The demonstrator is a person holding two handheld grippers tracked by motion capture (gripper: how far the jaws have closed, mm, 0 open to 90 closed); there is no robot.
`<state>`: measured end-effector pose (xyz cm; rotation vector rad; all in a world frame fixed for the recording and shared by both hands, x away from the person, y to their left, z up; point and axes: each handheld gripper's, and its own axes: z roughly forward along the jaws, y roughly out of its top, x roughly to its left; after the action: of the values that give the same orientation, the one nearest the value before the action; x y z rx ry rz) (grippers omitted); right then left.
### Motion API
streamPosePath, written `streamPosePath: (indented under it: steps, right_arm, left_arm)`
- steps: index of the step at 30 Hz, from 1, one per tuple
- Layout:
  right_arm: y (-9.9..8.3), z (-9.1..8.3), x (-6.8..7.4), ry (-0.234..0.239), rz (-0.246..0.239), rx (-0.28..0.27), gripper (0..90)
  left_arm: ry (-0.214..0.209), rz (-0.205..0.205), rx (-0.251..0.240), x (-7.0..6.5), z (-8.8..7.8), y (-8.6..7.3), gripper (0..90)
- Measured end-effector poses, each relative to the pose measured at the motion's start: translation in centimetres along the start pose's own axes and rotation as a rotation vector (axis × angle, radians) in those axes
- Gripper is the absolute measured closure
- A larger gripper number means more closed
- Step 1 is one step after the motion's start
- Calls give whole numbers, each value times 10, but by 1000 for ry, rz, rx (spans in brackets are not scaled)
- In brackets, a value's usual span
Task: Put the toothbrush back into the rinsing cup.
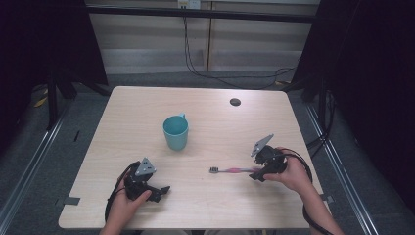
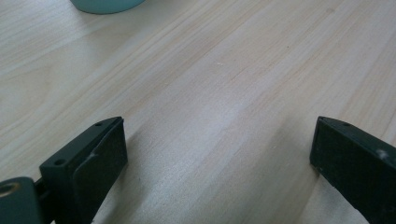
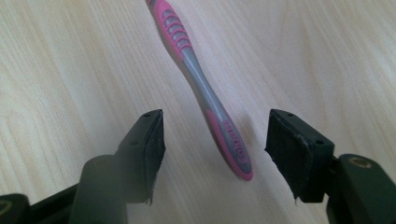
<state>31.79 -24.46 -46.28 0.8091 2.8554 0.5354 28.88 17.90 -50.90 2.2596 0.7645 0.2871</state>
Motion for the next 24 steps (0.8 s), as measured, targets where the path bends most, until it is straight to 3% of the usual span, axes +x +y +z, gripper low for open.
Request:
streamPosePath:
  steps: [12,18,24]
  right_arm:
    - [10,0,-5,4,-37,87,502]
    - [15,0,-9,26,-38,121,563]
    - [21,5,-7,47,-69,153,618]
  left_arm:
    - [3,2,0,0,0,0,37]
    - [0,0,0,0,0,0,37]
    - [0,0,0,0,0,0,37]
